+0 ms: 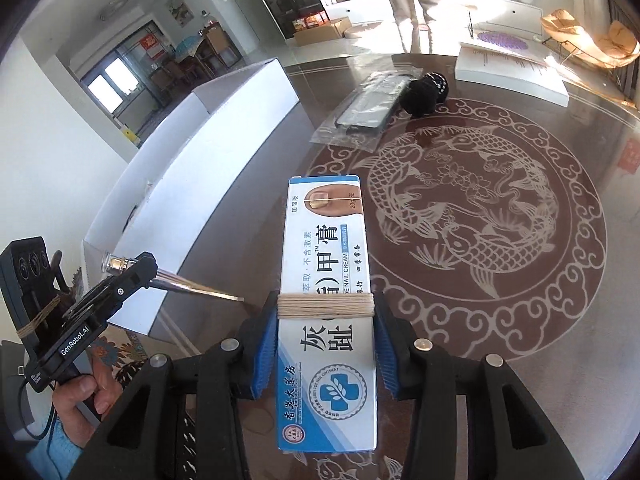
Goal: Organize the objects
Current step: 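Carry the tube and cream box into the bin and open both tools, then bring both open tools back over the table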
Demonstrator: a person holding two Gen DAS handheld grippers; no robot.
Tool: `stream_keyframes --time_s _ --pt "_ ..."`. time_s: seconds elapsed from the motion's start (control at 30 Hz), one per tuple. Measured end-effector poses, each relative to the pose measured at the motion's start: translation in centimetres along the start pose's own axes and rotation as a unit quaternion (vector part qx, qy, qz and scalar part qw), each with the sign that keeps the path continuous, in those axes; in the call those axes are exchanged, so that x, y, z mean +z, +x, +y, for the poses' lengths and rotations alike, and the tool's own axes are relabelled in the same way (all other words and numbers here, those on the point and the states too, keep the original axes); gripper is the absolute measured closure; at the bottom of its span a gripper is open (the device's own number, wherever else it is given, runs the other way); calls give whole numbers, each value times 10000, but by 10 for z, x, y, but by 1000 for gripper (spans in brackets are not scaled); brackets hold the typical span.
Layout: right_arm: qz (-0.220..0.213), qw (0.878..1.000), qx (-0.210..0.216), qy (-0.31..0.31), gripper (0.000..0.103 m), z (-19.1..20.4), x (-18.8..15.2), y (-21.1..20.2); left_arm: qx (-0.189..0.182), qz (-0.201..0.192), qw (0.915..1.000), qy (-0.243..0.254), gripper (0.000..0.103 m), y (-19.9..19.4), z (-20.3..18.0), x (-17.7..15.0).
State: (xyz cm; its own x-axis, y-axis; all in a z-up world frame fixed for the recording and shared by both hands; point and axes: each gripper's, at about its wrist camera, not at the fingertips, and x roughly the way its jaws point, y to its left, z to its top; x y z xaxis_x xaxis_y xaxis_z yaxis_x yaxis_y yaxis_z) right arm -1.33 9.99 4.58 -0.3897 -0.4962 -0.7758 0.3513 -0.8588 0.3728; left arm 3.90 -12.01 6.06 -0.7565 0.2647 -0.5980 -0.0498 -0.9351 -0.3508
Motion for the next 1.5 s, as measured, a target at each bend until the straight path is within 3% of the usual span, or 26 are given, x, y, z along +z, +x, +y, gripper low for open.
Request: stream_keyframes --time_s 0.17,0.23,0.3,0.33,0.4,0.5,0.57,0.6,0.63,0.7,0.73,0.87,0.93,1.07,1.1,1.13,1.23,1.33,1.5 --pt "-177 9955 807 -469 59 104 45 26 750 -316 9960 -378 75 -43 77 45" --pt "-146 9916 1039 -751 59 152 59 46 683 -264 9942 -789 75 -48 115 57" --pt "-45 9880 1190 -981 59 196 69 70 1389 -218 9878 -663 80 -50 139 65" --pt "9 9864 1223 -1096 59 216 72 83 1486 -219 9865 -650 84 -50 150 69" --pt "44 9842 1155 -1345 59 250 75 106 1499 -174 9850 -833 88 -53 172 73" --pt "192 9827 938 -1584 59 282 76 142 1692 -93 9831 -698 88 -47 190 81" --pt "403 9820 662 -1722 54 290 75 166 1843 342 9791 -788 86 -30 204 84" --pt "397 9820 484 -1780 50 289 74 172 1881 490 9769 -892 75 -23 209 83" --pt "305 9819 419 -1824 40 286 73 171 1892 561 9753 -995 55 -20 212 79" --pt "30 9824 429 -1815 33 273 70 158 1895 416 9746 -1121 30 -28 211 69" --pt "-125 9829 372 -1797 29 262 67 148 1942 294 9743 -1104 24 -31 205 64" --pt "-878 9801 -250 -1762 5 201 48 110 1761 89 9807 -847 23 -39 164 45" --pt "-1031 9769 -714 -1731 1 163 31 99 1546 41 9861 -601 23 -40 132 37" --pt "-763 9668 -1743 -1704 1 73 -12 90 910 41 9957 155 22 -36 53 21" --pt "-637 9649 -1955 -1634 1 51 -22 89 737 90 9966 361 16 -32 33 17" --pt "-531 9646 -2096 -1509 1 29 -31 87 572 162 9966 566 8 -28 13 11" --pt "-375 9659 -2331 -1060 1 -29 -51 73 272 396 9929 1084 2 -1 -37 -9" --pt "-403 9714 -2262 -592 0 -63 -58 59 464 849 9859 1368 2 46 -65 -31" --pt "-393 9737 -2238 -187 0 -75 -59 54 1000 1432 9770 1226 3 123 -72 -49"
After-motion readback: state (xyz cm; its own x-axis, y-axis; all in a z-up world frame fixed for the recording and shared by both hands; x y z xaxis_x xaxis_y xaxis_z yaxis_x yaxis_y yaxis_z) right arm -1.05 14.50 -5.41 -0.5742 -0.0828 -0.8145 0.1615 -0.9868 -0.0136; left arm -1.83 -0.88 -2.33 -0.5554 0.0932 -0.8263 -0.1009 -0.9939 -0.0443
